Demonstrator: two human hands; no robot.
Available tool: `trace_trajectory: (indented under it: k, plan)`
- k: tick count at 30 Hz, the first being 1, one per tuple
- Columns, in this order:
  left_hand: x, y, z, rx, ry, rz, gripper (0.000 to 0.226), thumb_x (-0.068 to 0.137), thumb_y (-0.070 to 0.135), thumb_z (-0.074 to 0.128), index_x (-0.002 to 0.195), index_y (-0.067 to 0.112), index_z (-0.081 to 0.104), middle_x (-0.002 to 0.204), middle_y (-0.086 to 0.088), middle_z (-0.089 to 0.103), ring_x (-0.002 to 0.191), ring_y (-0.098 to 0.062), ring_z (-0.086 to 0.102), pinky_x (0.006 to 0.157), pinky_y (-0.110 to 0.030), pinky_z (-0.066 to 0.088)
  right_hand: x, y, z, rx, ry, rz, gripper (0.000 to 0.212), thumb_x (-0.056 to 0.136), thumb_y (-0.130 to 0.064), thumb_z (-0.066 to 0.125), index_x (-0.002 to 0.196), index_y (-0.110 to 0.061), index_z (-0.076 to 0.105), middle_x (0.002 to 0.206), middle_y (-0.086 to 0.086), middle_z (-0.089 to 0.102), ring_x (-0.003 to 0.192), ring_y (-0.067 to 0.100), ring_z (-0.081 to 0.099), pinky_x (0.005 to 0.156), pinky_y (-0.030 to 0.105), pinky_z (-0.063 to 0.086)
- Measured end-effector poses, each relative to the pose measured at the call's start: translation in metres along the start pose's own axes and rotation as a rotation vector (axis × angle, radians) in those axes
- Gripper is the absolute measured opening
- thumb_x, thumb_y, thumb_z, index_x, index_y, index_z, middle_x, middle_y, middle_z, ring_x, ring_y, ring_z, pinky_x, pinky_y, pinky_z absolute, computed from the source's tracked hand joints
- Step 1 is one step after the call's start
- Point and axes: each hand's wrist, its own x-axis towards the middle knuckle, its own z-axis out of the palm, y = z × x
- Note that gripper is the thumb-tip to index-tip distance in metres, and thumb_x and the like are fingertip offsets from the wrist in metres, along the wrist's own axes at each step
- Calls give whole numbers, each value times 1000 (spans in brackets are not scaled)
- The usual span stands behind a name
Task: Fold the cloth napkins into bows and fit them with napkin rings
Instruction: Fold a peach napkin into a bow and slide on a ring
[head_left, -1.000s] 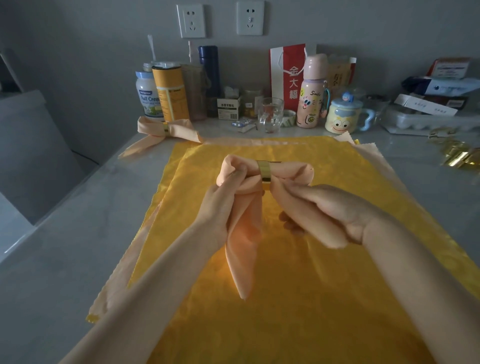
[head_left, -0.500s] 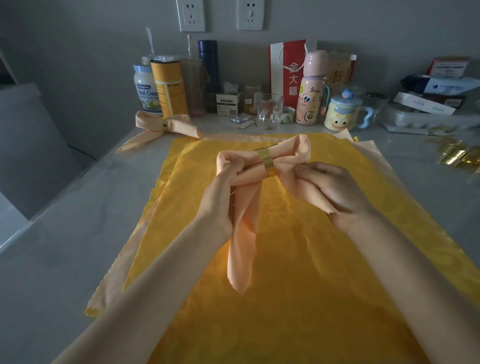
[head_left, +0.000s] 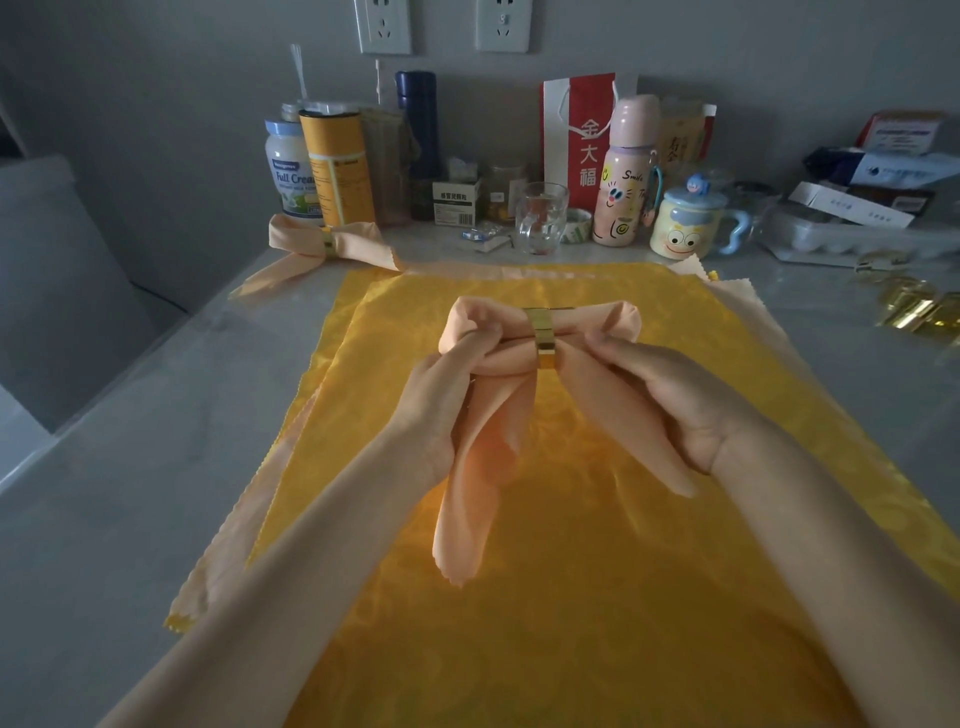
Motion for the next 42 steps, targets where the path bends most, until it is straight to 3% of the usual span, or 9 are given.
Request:
trace_trajectory:
  k: [7, 13, 17, 19, 23, 27, 31, 38, 42]
  plan:
    - [2, -2, 0, 41, -35, 16, 39, 77, 48, 68, 93, 13, 73, 90, -12, 71, 81, -26, 64, 74, -37, 50, 2, 1, -4, -128, 210, -144, 24, 91, -32, 57, 97, -11, 66, 60, -2, 67, 47, 7, 62, 39, 15, 42]
    - [-2, 0, 3, 59, -30, 72, 35, 83, 45, 63, 94, 13, 72, 87, -9, 71, 77, -21, 64, 67, -31, 49, 12, 4, -14, -244, 324, -275, 33, 90, -25, 59, 121, -13, 56, 98, 11, 68, 73, 18, 66, 49, 20, 48]
    - [-2, 1, 2, 57, 38, 91, 37, 82, 46, 65, 97, 13, 69, 86, -7, 72, 76, -20, 66, 64, -30, 51, 6, 3, -10, -63, -16, 27, 51, 78, -45, 63, 108, -4, 64, 95, 20, 69, 76, 25, 68, 69, 35, 55]
    - [-1, 1, 2, 92, 65, 115, 39, 82, 45, 65, 101, 11, 68, 85, -7, 71, 76, -19, 65, 64, -29, 50, 1, 1, -7, -2, -165, 151, 53, 74, -47, 60, 105, -3, 63, 89, 16, 70, 71, 22, 68, 63, 30, 56]
    - [-2, 0, 4, 90, 73, 92, 43, 82, 48, 63, 102, 11, 68, 84, -7, 70, 73, -18, 64, 60, -27, 50, 5, 7, -2, -147, -69, 44, 22, 87, -30, 59, 88, -8, 63, 64, 2, 65, 43, 6, 47, 37, 16, 37]
    - [-3, 0, 4, 6, 94, 43, 39, 80, 50, 65, 92, 13, 70, 77, -7, 70, 71, -19, 62, 65, -29, 49, 10, 7, -2, -105, 43, -121, 8, 86, -19, 64, 84, -13, 69, 54, 1, 56, 37, 7, 35, 37, 16, 28]
    - [-4, 1, 7, -66, 69, 43, 49, 55, 55, 73, 87, 17, 71, 81, -7, 71, 80, -22, 61, 77, -35, 47, 9, 5, -1, -6, 85, -195, 9, 84, -11, 62, 78, -11, 69, 48, -1, 49, 36, 8, 33, 37, 16, 25]
    - [1, 3, 0, -39, 106, -49, 28, 70, 16, 63, 96, 10, 69, 81, -8, 70, 80, -24, 63, 74, -33, 50, 8, 7, 5, 20, 162, -340, 13, 88, -3, 55, 88, -2, 68, 44, -5, 43, 40, 7, 37, 39, 16, 27]
    - [2, 9, -10, 81, 43, -80, 23, 71, 5, 55, 91, 6, 67, 84, -13, 65, 77, -25, 61, 68, -31, 51, 6, 7, 5, -120, 188, -430, 22, 90, -5, 54, 79, -15, 70, 44, -8, 47, 43, 3, 44, 41, 14, 31]
